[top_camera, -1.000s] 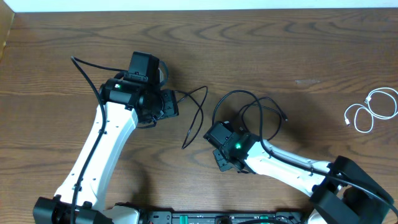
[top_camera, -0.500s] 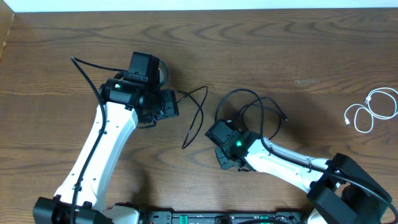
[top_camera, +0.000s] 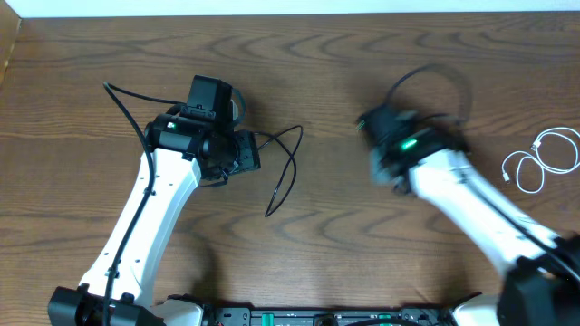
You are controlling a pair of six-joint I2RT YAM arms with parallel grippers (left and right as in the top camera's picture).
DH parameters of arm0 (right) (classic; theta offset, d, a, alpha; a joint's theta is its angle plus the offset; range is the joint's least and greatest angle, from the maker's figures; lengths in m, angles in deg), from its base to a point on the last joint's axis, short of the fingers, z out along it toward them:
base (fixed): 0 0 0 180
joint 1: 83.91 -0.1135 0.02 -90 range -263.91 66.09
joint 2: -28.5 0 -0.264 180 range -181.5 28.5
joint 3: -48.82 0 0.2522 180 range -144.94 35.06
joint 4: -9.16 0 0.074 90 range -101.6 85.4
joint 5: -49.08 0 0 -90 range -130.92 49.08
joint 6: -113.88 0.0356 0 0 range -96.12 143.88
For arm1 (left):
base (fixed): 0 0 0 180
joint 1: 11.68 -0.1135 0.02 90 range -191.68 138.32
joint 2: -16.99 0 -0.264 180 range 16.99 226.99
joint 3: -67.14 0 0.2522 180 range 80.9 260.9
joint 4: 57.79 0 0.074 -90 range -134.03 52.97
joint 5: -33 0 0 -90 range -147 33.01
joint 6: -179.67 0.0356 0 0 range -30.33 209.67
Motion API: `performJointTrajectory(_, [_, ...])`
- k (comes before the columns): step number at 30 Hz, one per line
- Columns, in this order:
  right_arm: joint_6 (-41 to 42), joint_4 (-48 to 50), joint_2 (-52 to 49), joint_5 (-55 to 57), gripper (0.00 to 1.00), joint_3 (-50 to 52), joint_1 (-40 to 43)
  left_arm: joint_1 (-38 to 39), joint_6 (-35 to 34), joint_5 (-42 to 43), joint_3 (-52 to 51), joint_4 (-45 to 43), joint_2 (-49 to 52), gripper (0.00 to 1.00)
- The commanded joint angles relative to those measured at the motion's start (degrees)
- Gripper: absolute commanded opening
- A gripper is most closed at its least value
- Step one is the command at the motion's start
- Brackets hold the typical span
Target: Untangle cables
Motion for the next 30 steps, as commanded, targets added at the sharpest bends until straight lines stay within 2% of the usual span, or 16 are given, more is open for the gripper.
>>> performJointTrajectory(1, [-5.4, -1.9, 4.5, 6.8, 0.01, -7.8, 10.4, -0.2, 0.7, -0.5, 0.4, 0.5, -0.7, 0.60])
performJointTrajectory(10, [-7.8, -1.6, 6.1, 6.6, 0.01, -17.6, 36.1, -0.2, 0.7, -0.5, 0.4, 0.7, -0.7, 0.60])
performJointTrajectory(17, [-7.3, -1.2, 6.0, 5.7, 0.01, -17.4, 47.0, -0.2, 0.7, -0.6, 0.4, 0.7, -0.7, 0.60])
performJointTrajectory(23, [-7.3, -0.9, 5.7, 4.2, 0.02, -17.4, 51.5, -0.2, 0.7, -0.6, 0.4, 0.7, -0.7, 0.60])
performJointTrajectory(24, [-7.3, -0.7, 5.6, 3.3, 0.12, -17.4, 51.9, -0.2, 0.7, -0.6, 0.4, 0.7, -0.7, 0.60])
performJointTrajectory(25, [-7.4, -0.5, 5.6, 1.8, 0.35, -17.4, 52.1, -0.2, 0.7, -0.6, 0.4, 0.7, -0.7, 0.60])
performJointTrajectory(26, [-7.4, -0.5, 5.5, -0.5, 0.52, -17.4, 52.2, -0.2, 0.7, -0.6, 0.4, 0.7, -0.7, 0.59])
performJointTrajectory(27, [-7.4, -0.5, 5.4, -2.2, 0.63, -17.4, 52.2, -0.2, 0.7, -0.6, 0.4, 0.7, -0.7, 0.59])
performJointTrajectory(28, [-7.4, -0.5, 5.3, -5.1, 0.69, -17.4, 52.2, -0.2, 0.7, -0.6, 0.4, 0.7, -0.7, 0.60])
performJointTrajectory(30, [-7.7, -0.5, 5.0, -10.1, 0.73, -17.4, 52.2, -0.2, 0.7, -0.6, 0.4, 0.7, -0.7, 0.60])
